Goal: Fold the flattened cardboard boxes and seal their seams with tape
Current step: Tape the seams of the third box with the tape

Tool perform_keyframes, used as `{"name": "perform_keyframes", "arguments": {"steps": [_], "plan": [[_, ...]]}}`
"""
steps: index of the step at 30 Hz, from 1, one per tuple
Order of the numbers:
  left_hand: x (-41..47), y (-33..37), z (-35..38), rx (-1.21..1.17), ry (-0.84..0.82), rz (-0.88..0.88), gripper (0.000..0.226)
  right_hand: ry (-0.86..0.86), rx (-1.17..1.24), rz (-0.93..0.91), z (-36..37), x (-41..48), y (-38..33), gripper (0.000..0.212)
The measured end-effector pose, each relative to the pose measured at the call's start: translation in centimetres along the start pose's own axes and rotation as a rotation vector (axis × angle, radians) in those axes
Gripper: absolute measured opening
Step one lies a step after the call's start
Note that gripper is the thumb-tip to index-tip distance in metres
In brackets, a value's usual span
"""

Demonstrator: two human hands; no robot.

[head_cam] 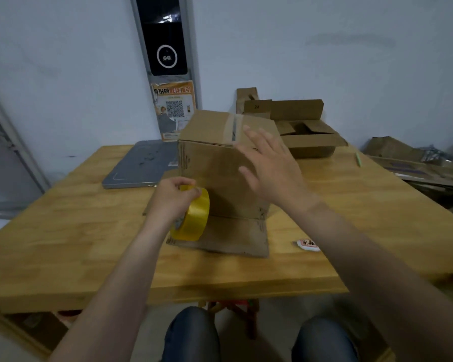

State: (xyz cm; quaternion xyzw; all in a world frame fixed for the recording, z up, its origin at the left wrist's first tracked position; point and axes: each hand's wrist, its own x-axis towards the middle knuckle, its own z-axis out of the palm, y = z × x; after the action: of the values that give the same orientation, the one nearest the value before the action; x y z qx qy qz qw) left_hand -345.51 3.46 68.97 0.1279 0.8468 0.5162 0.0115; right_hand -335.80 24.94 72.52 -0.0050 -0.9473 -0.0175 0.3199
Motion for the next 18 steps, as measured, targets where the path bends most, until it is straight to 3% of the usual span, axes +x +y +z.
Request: {"name": "perform_keyframes", "arguments": {"steps": [7, 9, 14, 18], "plan": [[1.2, -1.2, -1.7, 0.005, 0.007, -0.025, 0.013, -0.218, 0.017, 0.091, 3.5, 6.9, -0.6, 0.059], [1.4, -1.6, -1.6, -0.015, -0.013, -0.039, 0.012, -0.157, -0.058, 0.051, 4.6, 6.7, -1.1, 0.065], [2.1, -2.2, -1.2, -0.017, -0.040, -0.067, 0.012, -0.079, -0.218, -0.010, 7.1, 6.2, -2.7, 0.103], [2.1, -2.8, -1.0, 0.001, -0.051, -0.101, 0.025, -0.045, -0.274, -0.032, 8.3, 5.8, -2.2, 0.117]]}}
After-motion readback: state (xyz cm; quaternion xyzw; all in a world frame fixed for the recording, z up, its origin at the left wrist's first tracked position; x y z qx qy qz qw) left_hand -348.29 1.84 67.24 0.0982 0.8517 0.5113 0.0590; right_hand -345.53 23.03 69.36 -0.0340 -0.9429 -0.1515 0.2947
